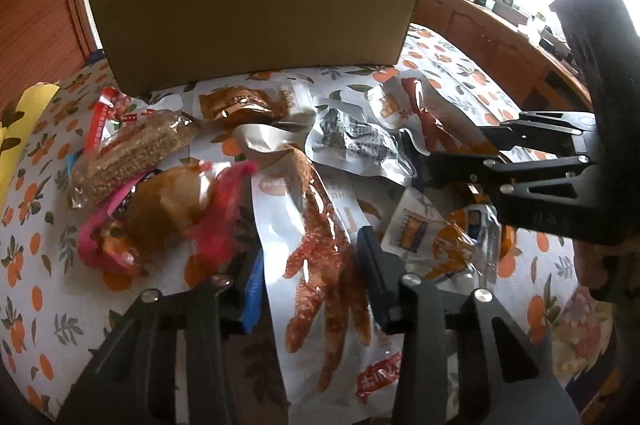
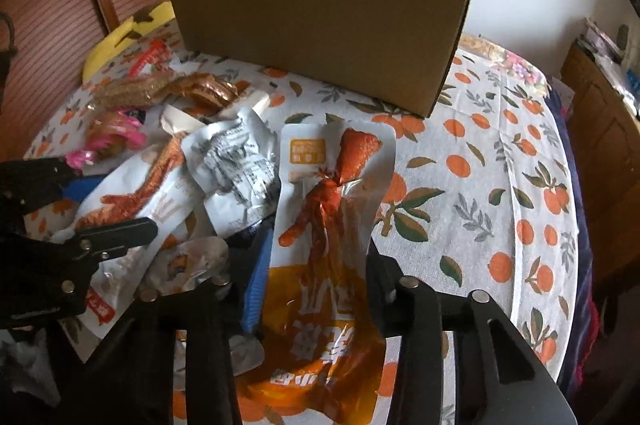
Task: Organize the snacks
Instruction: 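Grasp the orange chicken-feet pack with right tool while left grasps white chicken-feet pack, then carry both held packs into the cardboard box and open both tools, then lift both tools out of the box and move toward remaining snacks, then grasp the pink-labelled bread pack with left tool while right grasps white-orange pouch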
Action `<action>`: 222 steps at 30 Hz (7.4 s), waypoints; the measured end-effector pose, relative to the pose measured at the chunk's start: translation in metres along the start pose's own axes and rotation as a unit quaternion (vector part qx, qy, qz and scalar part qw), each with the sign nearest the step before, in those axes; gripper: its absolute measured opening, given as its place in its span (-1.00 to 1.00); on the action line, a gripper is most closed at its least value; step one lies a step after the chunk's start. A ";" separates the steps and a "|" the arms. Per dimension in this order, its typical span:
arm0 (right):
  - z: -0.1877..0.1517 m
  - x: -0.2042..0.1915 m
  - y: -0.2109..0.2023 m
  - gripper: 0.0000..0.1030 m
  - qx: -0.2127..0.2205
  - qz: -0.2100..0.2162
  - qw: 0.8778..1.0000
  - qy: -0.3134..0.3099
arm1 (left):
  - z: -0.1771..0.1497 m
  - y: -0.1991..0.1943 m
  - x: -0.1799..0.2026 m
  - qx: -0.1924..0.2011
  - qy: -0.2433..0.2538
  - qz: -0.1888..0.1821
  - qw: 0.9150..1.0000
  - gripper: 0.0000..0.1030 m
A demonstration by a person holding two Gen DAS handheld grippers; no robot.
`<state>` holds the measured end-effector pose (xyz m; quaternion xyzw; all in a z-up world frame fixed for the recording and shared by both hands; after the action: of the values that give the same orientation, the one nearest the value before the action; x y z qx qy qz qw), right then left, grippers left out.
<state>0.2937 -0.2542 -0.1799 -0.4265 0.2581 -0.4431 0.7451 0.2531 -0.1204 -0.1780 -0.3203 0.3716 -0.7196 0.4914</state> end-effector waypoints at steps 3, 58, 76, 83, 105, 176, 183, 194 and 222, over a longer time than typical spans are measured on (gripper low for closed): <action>-0.004 0.002 -0.003 -0.25 0.002 0.002 1.000 0.004 | -0.004 -0.006 0.000 0.001 0.000 -0.009 1.000 -0.27; 0.064 -0.009 -0.111 -0.23 0.130 0.029 0.991 0.013 | 0.083 -0.134 -0.022 0.147 0.040 -0.018 0.988 -1.00; 0.193 0.016 -0.109 -0.23 0.173 0.011 0.985 -0.027 | 0.219 -0.127 -0.092 0.194 0.053 0.009 0.980 -1.00; 0.236 0.033 -0.081 -0.23 0.176 0.011 0.984 -0.028 | 0.263 -0.110 -0.101 0.198 0.059 0.010 0.978 -1.00; 0.245 0.045 0.015 -0.20 0.113 -0.033 0.993 -0.006 | 0.269 -0.010 -0.124 0.129 0.037 0.002 0.991 -1.00; -0.013 -0.054 -0.015 0.39 0.062 0.029 0.996 0.057 | 0.030 -0.022 -0.069 0.039 0.102 -0.033 0.993 -0.25; -0.022 -0.054 -0.009 0.39 0.060 0.031 0.996 0.059 | 0.032 -0.017 -0.066 0.039 0.114 -0.028 0.992 -0.08; -0.024 -0.058 -0.005 0.44 0.066 0.009 0.997 0.042 | 0.035 -0.003 -0.055 0.027 0.150 -0.019 0.988 0.09; -0.023 -0.058 -0.004 0.44 0.067 0.002 0.997 0.044 | 0.003 -0.012 -0.053 0.012 0.157 -0.027 0.987 0.03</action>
<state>0.2473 -0.2136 -0.1876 -0.3552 0.2608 -0.4761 0.7610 0.2663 -0.0682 -0.1716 -0.2073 0.4272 -0.7784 0.4106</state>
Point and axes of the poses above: each gripper's, at about its wrist camera, not at the fingertips, and y roughly the way its jaws point, x to its right, z to its top, the point moved 6 cm from there along y, roughly the way its jaws point, and after that the axes turned 5 degrees about -x, right-handed, at the moved point
